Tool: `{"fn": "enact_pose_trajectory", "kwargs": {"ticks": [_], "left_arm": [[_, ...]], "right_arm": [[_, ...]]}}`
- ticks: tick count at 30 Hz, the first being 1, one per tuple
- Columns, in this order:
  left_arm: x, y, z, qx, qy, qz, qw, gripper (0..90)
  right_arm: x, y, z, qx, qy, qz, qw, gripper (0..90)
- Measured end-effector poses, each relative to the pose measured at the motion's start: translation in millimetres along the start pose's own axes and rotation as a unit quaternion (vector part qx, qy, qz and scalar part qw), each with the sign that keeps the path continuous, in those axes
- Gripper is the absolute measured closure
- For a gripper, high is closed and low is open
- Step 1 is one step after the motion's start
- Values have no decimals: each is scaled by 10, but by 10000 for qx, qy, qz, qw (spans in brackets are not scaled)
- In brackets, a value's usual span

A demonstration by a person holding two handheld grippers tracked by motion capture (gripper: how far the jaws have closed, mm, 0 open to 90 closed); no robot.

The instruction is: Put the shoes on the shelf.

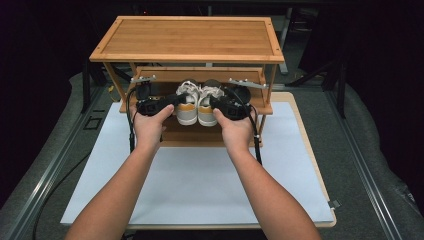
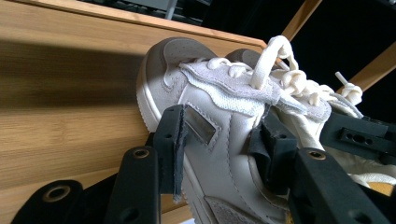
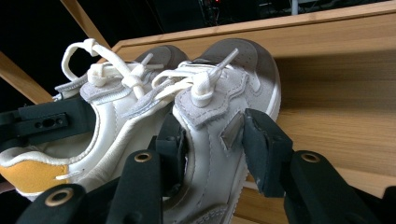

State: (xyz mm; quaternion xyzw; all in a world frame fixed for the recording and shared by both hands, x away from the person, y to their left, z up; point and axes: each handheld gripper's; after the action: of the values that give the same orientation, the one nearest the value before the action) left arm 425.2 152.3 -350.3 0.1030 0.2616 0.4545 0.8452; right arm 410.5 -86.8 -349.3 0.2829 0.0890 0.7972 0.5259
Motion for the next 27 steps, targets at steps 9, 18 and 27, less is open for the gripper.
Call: {"fn": "enact_pose_trajectory", "kwargs": {"ticks": [9, 18, 27], "left_arm": [[33, -82, 43, 200, -1, 52, 9998, 569], [79, -91, 107, 293, 171, -111, 9994, 506], [57, -45, 147, 198, 160, -198, 9995, 507]], "right_arm": [[-57, -101, 56, 181, -132, -4, 9997, 588], [-50, -109, 144, 413, -218, 72, 9989, 485], [-60, -107, 145, 324, -258, 106, 9991, 491]]}}
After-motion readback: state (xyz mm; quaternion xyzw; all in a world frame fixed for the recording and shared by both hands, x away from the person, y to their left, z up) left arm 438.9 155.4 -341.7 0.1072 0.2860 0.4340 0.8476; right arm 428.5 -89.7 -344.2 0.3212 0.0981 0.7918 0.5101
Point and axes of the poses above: each handheld gripper's, and its own axes: y roughly backward along the jaws, z roughly out of its top, x roughly to its left, and after that the axes turned 3 degrees about -y, right-handed
